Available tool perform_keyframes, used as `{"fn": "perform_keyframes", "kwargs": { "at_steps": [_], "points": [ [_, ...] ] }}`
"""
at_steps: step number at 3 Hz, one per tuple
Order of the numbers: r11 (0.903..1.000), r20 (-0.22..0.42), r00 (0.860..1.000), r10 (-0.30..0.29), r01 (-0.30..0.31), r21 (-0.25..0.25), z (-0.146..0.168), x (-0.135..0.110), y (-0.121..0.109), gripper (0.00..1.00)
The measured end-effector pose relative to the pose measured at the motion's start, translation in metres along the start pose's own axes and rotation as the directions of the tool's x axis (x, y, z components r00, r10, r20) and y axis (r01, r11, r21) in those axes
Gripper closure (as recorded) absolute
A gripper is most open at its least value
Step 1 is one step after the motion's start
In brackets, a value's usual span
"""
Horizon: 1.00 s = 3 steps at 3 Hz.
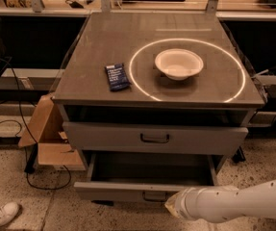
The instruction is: Close middle drawer
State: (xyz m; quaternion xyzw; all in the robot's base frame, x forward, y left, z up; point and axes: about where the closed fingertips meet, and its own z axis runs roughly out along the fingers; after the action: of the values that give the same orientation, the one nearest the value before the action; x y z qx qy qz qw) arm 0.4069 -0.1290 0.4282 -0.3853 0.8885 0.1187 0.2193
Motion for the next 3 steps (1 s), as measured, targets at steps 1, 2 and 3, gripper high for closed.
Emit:
{"fn": "perform_keyframes", "kwargs": {
  "at_steps": [1, 2, 3],
  "points": [
    [0.9997, -0.009, 1.000, 0.009, -0.009, 0.024, 0.005, 0.003, -0.004, 1.00],
    [0.9982, -0.021, 0.999, 0.032, -0.031, 0.052, 0.011, 0.009, -0.010, 1.00],
    [0.9952, -0.029, 0.998, 0.053, -0.050, 0.083, 0.016, 0.014, -0.017, 0.98]
  ]
}}
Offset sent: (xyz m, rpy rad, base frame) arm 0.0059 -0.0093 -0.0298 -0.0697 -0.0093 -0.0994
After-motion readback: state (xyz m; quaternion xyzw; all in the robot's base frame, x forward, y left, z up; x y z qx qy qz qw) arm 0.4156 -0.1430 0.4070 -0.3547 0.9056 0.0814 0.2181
